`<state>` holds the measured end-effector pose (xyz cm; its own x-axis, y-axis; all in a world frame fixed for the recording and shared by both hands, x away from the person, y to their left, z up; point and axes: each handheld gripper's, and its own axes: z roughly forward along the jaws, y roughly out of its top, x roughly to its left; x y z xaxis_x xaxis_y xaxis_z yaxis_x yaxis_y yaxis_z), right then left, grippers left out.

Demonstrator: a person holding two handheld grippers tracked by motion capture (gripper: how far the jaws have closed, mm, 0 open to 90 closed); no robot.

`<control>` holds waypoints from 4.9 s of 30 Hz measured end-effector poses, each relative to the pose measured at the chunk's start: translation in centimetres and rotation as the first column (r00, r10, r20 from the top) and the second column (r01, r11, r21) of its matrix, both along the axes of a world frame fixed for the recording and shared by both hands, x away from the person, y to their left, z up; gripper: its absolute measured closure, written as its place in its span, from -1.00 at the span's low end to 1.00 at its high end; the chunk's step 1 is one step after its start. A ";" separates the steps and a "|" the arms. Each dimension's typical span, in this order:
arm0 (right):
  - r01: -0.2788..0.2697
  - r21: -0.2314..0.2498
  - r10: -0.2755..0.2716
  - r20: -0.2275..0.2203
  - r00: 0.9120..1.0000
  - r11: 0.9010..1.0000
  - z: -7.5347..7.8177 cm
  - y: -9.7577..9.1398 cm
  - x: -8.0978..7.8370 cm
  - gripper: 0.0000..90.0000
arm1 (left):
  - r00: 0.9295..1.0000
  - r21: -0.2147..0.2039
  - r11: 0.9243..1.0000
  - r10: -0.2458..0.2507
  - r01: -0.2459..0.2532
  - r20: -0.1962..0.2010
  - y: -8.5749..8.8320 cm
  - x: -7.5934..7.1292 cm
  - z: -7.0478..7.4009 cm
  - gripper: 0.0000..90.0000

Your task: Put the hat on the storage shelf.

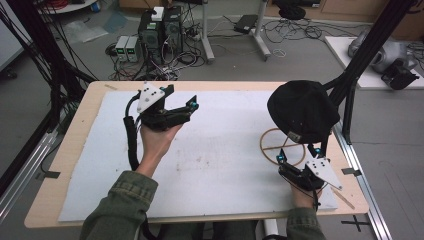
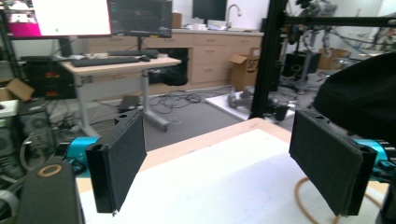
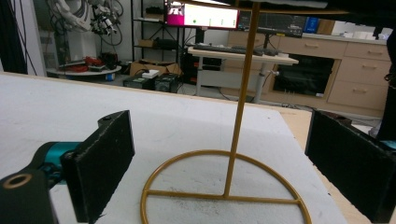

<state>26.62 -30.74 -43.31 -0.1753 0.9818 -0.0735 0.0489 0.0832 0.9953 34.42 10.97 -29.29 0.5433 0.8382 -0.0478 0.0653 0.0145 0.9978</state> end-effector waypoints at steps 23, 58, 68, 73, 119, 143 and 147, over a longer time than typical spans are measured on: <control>-0.011 0.000 0.011 -0.017 1.000 1.000 -0.3 0.8 0.6 -0.84 | 0.976 -0.032 0.975 0.217 -0.218 -0.022 10.5 -2.2 -3.3 -0.57; 0.011 0.004 -0.011 -0.039 0.999 1.000 -0.5 0.6 0.8 -0.84 | 0.901 -0.049 0.900 0.431 -0.433 -0.049 18.0 -6.2 -9.9 -0.54; 0.003 -0.003 -0.004 -0.049 0.999 1.000 -0.6 0.8 1.2 -0.84 | 0.881 -0.036 0.880 0.472 -0.473 -0.045 18.3 -7.0 -11.6 -0.49; 0.006 0.001 -0.006 -0.050 0.999 1.000 -0.6 0.8 1.1 -0.84 | 0.877 -0.026 0.878 0.476 -0.478 -0.067 18.5 -7.4 -12.8 -0.51; 0.012 0.033 -0.010 -0.050 0.999 0.999 -0.6 0.5 1.4 -0.84 | 0.860 0.053 0.866 0.500 -0.497 -0.103 17.5 -8.4 -15.6 -0.51; 0.023 0.038 -0.021 -0.063 0.998 0.999 -0.7 0.3 1.6 -0.84 | 0.870 0.047 0.878 0.478 -0.475 -0.119 17.5 -8.2 -15.6 -0.49; 0.019 0.040 -0.017 -0.067 0.998 0.999 -0.7 0.3 1.6 -0.84 | 0.871 0.051 0.879 0.476 -0.473 -0.124 17.5 -8.1 -15.6 -0.49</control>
<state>28.26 -30.39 -44.05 -0.1607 0.9867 -0.0225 0.1165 0.0416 0.9923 26.30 28.49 -44.91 0.0699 0.9949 -0.0723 0.1828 0.0585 0.9814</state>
